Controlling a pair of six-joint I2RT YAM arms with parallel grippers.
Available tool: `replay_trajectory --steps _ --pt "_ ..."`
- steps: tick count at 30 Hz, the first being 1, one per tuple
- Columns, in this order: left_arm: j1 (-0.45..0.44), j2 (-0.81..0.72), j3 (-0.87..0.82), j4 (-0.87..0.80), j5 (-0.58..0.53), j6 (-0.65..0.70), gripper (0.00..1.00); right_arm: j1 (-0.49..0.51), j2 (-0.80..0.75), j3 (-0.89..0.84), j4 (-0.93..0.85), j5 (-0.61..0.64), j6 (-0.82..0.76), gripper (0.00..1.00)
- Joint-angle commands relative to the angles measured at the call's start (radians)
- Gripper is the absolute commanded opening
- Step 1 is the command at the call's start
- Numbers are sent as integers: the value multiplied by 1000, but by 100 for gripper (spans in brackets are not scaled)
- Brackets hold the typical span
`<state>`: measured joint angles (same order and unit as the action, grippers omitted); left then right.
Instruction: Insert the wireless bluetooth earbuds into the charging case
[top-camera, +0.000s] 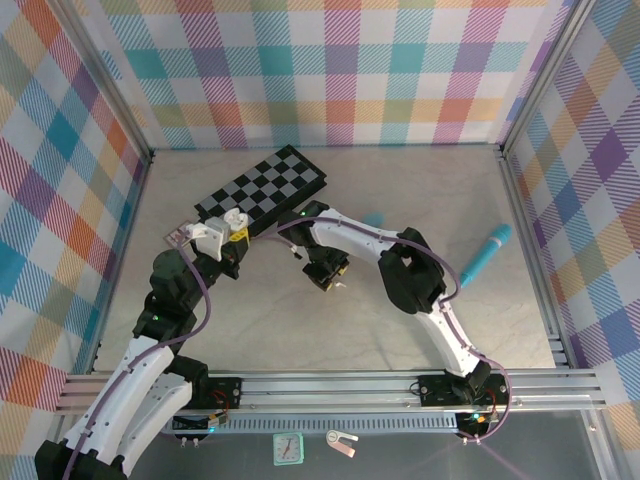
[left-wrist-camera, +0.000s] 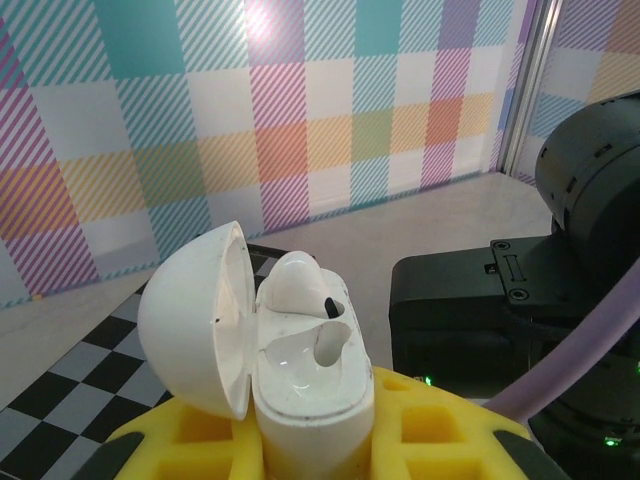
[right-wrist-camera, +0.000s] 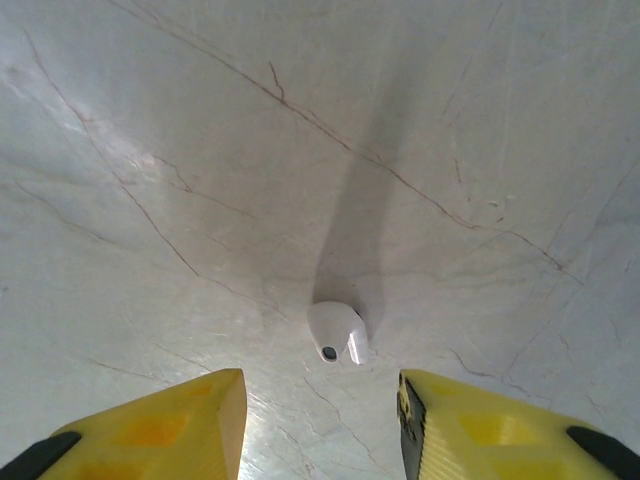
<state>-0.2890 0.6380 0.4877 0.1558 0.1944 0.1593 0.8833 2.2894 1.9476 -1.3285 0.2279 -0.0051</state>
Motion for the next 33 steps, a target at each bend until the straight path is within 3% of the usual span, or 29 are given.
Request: replay_trajectory --steps 1,33 --pt "11 -18 32 -11 17 28 1 1 32 42 -79 12 -37 43" --pt "12 -12 37 -31 38 36 1 0 148 81 -104 37 -81 26"
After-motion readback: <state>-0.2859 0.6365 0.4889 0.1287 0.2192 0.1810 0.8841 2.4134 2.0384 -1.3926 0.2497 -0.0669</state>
